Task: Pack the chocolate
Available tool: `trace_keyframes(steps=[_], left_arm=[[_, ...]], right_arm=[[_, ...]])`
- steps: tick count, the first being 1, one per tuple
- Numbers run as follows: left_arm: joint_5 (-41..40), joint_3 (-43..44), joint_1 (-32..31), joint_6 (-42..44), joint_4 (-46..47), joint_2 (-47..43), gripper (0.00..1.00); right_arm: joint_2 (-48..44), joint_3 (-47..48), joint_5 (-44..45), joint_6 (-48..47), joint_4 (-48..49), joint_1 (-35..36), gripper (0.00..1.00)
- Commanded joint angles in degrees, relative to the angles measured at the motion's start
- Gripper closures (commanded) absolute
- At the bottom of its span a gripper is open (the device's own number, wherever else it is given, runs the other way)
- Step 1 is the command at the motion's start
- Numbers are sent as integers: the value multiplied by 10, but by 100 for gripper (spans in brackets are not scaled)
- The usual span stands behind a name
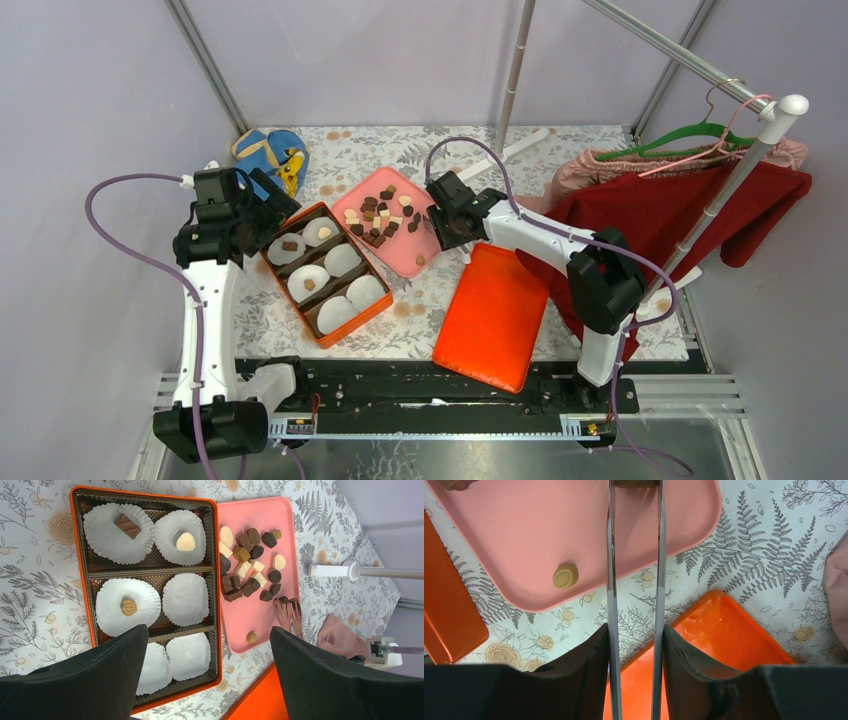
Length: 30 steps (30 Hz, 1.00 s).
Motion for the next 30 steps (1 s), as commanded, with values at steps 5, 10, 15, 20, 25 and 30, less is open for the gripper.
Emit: trace_keyframes(steps=[5,10,15,20,25,30], left_arm=[[15,-14,-1,31,17,15,1],[19,-14,-1,28,21,19,1],[5,-4,-1,29,20,22,1],[0,8,-2,25,19,21,1],[-6,8,-2,22,18,17,1],[-5,8,-1,28,16,13,1]], right_arm=[[-36,28,8,-9,3,-4,66],[-71,55,-29,-5,-34,-3,67],[-113,77,-90,13,-39,14,66],[-106,129,-91,11,-59,88,66],[-58,168,-117,13,-58,141,66],[-5,209,-139,19,-53,170,64]])
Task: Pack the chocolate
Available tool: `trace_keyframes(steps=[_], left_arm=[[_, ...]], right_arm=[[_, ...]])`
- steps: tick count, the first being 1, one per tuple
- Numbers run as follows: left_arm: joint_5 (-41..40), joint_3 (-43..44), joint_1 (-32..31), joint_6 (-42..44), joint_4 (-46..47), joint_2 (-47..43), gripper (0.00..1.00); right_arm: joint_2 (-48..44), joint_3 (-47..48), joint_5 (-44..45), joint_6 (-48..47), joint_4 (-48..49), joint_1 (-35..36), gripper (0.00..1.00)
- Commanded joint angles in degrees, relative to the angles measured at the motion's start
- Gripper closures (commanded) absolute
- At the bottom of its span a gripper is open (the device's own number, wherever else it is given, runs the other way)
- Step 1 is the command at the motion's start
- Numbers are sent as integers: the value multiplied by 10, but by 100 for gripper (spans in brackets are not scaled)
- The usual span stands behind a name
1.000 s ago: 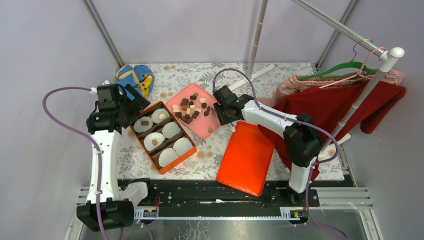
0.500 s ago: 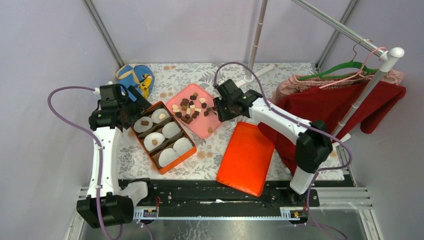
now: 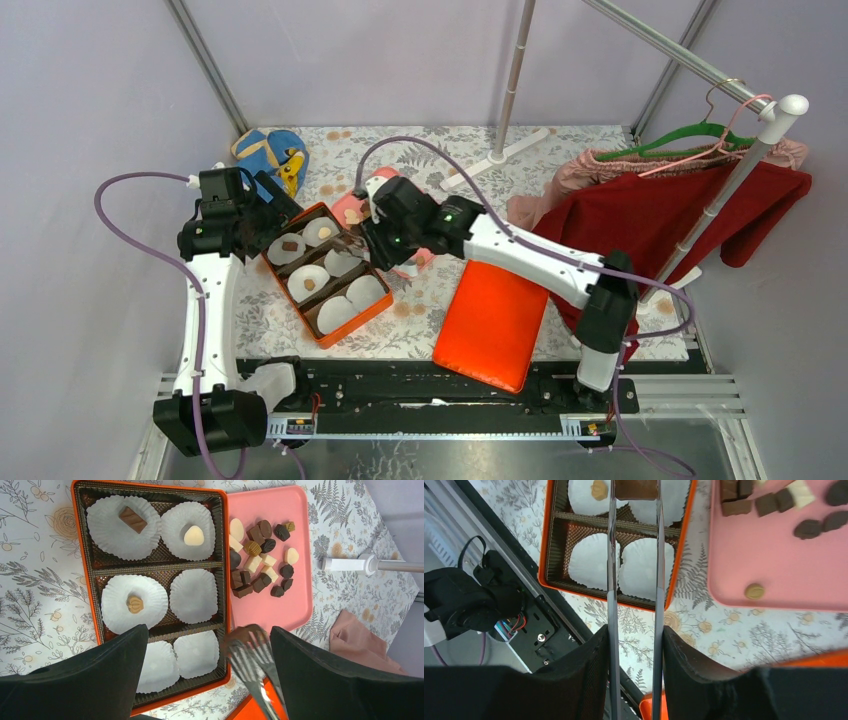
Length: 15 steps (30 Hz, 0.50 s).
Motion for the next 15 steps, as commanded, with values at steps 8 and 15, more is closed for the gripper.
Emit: trace_keyframes(steps=[8,15], left_arm=[[-10,18,-1,17,11,-13,1],[-19,14,-1,26,7,-17,1]], right_arm=[[114,86,-1,14,10,10,64],[149,99,2,16,8,10,59]])
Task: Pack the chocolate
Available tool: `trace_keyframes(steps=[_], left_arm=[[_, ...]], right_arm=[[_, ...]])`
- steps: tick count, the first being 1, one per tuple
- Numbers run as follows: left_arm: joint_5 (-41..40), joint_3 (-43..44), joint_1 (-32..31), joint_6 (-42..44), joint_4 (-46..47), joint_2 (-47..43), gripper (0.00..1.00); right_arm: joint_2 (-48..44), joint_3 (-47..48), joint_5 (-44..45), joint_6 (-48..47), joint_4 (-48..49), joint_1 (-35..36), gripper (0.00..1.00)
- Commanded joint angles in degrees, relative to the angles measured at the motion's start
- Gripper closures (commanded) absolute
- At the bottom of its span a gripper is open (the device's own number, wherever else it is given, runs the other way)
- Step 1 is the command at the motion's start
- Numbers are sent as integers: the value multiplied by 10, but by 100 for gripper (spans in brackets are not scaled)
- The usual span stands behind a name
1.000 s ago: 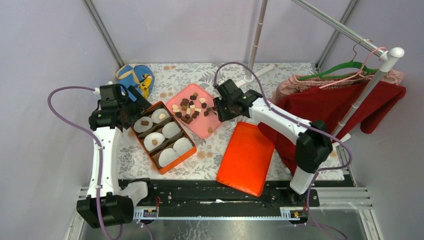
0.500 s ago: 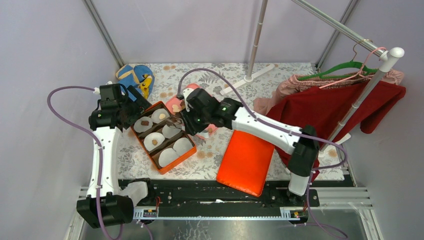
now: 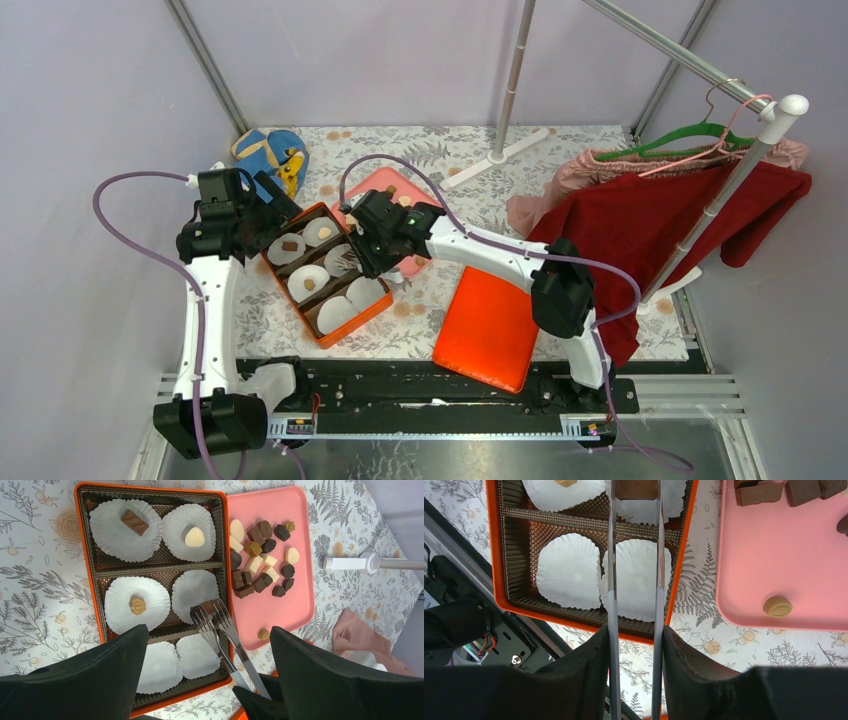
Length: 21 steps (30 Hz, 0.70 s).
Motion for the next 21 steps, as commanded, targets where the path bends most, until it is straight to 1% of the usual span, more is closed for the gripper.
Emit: trace_keyframes(steps=[1,8,15,19,21], left_arm=[[-13,12,-1,16,7,-12,1],[-15,11,-1,19,7,-14,1],[-10,14,-1,17,7,-14,1],[-11,19,-1,17,6,-15,1],[-13,21,-1,14,5,-17,1]], right_arm=[[9,44,8,4,8,1,58],[11,49,10,5,3,1,51],[3,51,12,3,1,1,52],[-38,51,30,-2,4,1,52],[-73,44,76,-11,13,0,52]])
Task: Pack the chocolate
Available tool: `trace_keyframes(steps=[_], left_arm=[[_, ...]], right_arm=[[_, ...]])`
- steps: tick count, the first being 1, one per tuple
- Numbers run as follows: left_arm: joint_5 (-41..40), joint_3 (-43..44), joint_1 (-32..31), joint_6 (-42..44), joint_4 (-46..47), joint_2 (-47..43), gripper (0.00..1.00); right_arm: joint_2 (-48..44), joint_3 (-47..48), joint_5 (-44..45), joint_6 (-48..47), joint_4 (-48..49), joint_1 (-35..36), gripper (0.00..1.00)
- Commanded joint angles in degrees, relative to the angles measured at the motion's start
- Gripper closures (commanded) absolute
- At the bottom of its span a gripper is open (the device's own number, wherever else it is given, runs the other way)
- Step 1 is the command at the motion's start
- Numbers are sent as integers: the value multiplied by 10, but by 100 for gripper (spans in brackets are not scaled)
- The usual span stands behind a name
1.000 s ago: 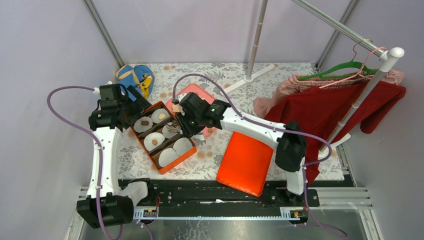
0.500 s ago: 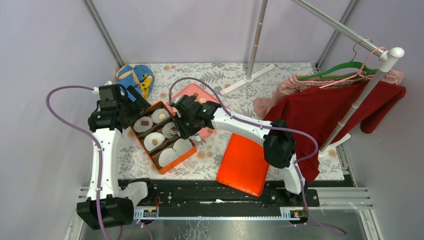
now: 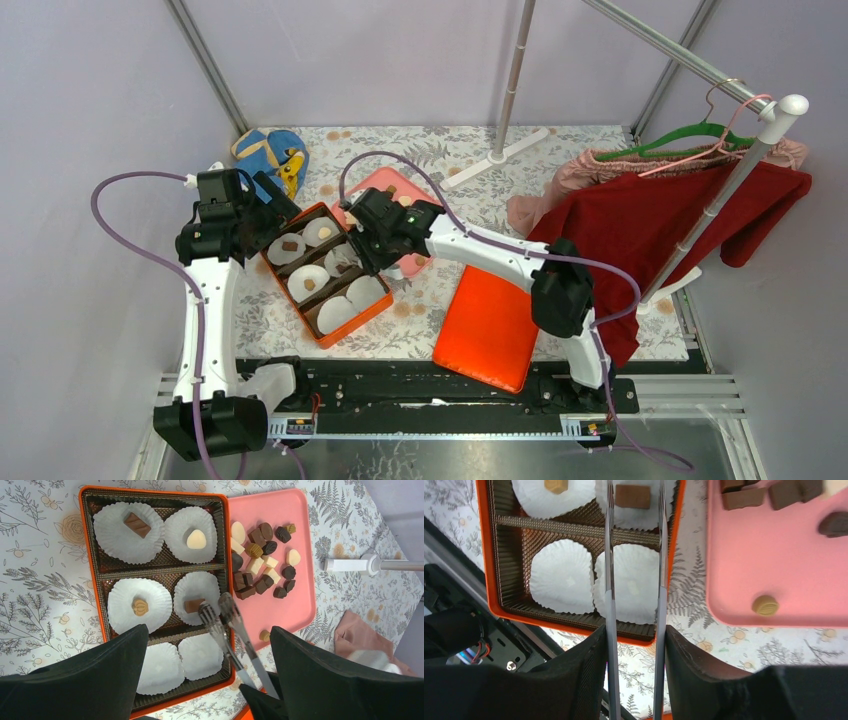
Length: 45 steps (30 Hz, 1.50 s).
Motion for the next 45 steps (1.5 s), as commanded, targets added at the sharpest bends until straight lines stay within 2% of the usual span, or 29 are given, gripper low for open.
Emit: trace_keyframes(steps=[1,7,11,16,24,37,45], left_arm=[[-6,22,-1,4,6,-12,1],[6,29,-1,-2,12,-12,1],[12,25,-1,-3,12,-11,1],[17,21,-1,-8,14,-12,1],[18,14,-1,-9,13,-12,1],[10,13,-1,-4,13,-11,1],[10,12,-1,1,12,-10,1]], right_arm=[[-112,18,84,-18,27,-3,52],[-208,-104,113,-18,62,-69,51],[-223,-185,97,-13,57,-129,49],[-217,-244,73,-9,72,-163,48],[-166,-239,49,-13,84,-165,46],[-95,-166,15,-26,69,-165,44],[-102,-183,56,-17,74,-166,44]])
